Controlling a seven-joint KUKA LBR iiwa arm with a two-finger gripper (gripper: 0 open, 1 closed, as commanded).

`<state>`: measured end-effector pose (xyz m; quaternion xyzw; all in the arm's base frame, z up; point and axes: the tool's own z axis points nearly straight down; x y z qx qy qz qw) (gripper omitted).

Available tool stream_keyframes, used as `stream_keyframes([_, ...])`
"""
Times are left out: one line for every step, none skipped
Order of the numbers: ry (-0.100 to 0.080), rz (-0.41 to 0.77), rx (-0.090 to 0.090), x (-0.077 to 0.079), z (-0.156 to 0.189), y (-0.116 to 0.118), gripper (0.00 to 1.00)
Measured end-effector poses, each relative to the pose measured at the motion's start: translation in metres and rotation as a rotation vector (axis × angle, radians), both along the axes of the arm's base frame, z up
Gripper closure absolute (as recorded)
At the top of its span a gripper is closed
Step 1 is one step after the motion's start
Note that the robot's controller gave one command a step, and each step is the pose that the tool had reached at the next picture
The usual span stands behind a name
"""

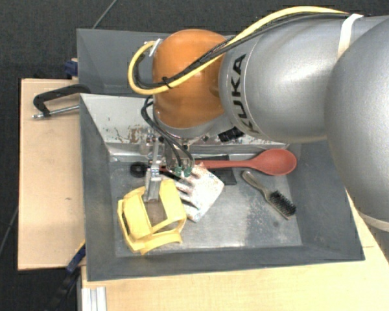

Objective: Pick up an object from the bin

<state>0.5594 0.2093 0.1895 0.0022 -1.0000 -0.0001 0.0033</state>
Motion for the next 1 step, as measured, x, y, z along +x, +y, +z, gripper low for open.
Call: stream_keyframes([-0.008,-0.003,0.002,0.0017,0.0052,-0.0013,0.00])
